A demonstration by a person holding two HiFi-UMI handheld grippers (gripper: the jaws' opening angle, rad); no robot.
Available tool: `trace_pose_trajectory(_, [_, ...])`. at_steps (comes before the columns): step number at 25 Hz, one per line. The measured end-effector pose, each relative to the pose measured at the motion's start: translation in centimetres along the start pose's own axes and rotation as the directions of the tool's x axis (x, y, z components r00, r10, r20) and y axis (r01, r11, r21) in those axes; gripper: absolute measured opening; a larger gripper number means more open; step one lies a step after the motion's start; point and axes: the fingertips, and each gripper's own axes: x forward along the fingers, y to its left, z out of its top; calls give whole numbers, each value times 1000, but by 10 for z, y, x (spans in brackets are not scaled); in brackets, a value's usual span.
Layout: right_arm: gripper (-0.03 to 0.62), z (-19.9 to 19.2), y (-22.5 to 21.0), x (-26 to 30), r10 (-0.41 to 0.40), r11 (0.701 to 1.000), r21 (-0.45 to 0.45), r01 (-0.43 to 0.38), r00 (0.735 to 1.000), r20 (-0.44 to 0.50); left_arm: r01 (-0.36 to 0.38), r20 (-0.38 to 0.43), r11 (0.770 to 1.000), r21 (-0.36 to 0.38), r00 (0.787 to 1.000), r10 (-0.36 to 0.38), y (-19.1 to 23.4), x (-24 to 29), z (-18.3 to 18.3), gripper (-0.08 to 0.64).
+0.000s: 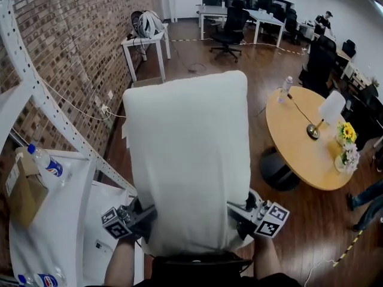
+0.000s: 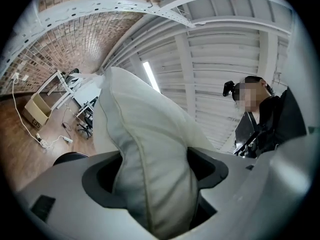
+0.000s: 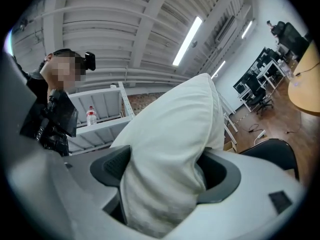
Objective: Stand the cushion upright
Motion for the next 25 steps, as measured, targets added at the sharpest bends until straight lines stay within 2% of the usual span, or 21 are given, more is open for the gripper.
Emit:
trace_pose_trajectory(8, [400, 37, -101, 0, -78, 995, 58, 76, 997, 29, 11, -88, 1000, -26, 996, -13, 63, 96, -9, 362])
trace_pose_trajectory(12, [400, 59, -152, 6, -90, 995, 55, 88, 996, 23, 27, -98, 999, -29, 995, -30, 97, 141, -13, 362])
trace_pose_trajectory(15, [400, 69, -187, 11, -103, 993, 64, 102, 995, 6, 9, -107, 999, -51, 994, -15, 125, 168, -21, 362])
trace_pose_trajectory(20, [400, 56, -250, 14, -128, 983, 123, 133, 990, -52, -37, -140, 994, -101, 990, 23, 180, 191, -50, 362])
trace_pose_trajectory(25, [400, 17, -295, 24, -148, 973, 169, 161, 985, -85, -99, -170, 984, -149, 983, 73, 236, 182, -80, 362])
